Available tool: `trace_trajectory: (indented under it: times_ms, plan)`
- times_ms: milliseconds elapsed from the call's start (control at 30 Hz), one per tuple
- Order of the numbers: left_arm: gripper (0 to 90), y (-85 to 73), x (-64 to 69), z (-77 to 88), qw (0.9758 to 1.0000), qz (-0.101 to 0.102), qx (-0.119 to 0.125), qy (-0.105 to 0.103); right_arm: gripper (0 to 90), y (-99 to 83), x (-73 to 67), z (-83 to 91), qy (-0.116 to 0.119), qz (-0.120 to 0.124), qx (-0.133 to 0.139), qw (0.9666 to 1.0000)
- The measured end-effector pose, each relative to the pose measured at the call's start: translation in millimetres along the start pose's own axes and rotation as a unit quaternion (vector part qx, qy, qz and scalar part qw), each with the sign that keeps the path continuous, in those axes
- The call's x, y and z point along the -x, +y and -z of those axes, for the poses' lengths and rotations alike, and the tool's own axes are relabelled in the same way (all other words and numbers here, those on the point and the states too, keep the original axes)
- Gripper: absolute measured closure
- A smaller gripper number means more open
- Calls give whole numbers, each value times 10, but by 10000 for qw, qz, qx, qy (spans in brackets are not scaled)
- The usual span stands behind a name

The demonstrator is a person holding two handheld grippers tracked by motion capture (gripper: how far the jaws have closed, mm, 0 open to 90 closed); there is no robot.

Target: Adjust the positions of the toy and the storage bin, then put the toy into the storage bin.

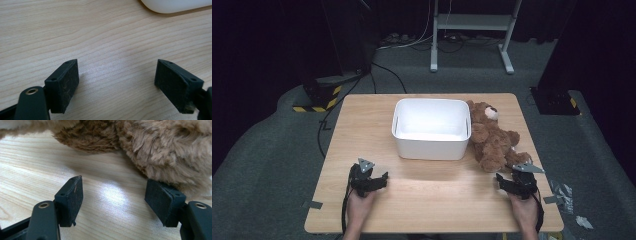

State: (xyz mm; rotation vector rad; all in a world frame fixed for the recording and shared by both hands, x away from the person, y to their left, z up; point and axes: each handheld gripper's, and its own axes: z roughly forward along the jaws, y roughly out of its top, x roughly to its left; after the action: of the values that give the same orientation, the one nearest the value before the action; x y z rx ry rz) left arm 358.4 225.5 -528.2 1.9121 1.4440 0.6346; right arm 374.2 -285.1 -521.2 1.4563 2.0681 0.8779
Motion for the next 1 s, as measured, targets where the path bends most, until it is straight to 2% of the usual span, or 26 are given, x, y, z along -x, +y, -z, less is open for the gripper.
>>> trace_trajectory:
  times_ms: [133, 167, 1000]
  plan:
    - [193, 0, -1, 1, 10000, 1, -3, 4, 299, -1, -3, 0, 4, -8, -4, 10000]
    - [194, 0, -1, 1, 10000, 1, -4, 6, 295, -4, -4, -12, -47, 20, 74, 10000]
    - [191, 1, -5, 2, 10000, 50, -15, 68, 285, -4, -7, -15, -18, 40, 70, 10000]
